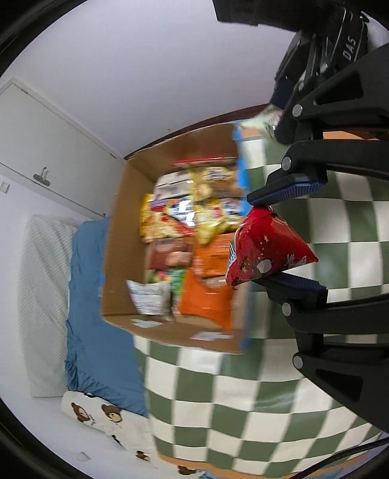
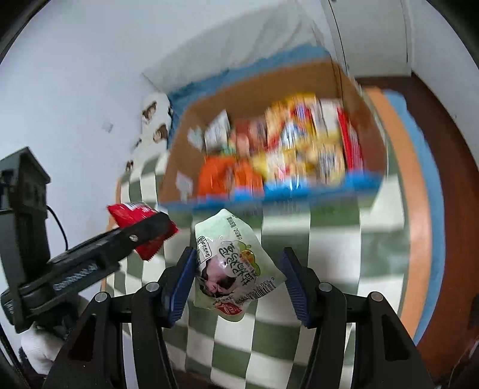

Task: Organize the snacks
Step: 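Carry both packets into the box and open both tools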

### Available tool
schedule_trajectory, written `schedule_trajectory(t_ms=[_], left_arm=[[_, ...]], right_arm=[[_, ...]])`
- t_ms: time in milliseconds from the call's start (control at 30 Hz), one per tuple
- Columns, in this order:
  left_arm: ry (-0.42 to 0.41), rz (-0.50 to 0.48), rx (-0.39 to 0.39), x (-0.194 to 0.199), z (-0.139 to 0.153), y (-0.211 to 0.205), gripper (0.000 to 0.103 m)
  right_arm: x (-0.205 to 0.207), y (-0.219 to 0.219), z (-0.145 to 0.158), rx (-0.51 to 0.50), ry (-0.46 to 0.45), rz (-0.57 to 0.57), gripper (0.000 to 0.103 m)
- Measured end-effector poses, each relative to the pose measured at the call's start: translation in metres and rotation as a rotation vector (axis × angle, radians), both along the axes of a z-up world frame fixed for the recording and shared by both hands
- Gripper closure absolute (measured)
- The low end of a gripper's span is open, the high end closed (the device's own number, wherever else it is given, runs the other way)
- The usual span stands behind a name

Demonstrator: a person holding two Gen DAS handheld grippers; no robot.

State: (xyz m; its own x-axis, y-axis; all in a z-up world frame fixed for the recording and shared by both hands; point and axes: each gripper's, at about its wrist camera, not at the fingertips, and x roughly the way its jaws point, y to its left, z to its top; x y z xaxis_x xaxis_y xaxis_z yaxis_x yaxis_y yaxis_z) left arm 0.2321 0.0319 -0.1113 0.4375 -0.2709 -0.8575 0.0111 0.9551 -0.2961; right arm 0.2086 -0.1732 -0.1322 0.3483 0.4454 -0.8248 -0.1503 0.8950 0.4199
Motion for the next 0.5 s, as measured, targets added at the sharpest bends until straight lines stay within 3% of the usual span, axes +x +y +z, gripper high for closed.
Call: schedule_trajectory(t_ms=[100, 267, 500], left_arm=[[0.010, -0.001, 0.027, 0.036, 0.005, 0.006, 0.062], [0.071, -0.013, 0.069, 0.104, -0.012, 0.012, 0.062], [0.174, -0.031, 0.087, 0.183, -0.053, 0.007, 0.062]], right_arm=[[0.036, 0.007, 0.009, -0.024, -0.028, -0.014, 0.043], [0.098, 0.007, 0.013, -0.076, -0.045, -0.037, 0.043], [0.190, 0.010, -0.020, -0.161, 0.024, -0.070, 0.043]])
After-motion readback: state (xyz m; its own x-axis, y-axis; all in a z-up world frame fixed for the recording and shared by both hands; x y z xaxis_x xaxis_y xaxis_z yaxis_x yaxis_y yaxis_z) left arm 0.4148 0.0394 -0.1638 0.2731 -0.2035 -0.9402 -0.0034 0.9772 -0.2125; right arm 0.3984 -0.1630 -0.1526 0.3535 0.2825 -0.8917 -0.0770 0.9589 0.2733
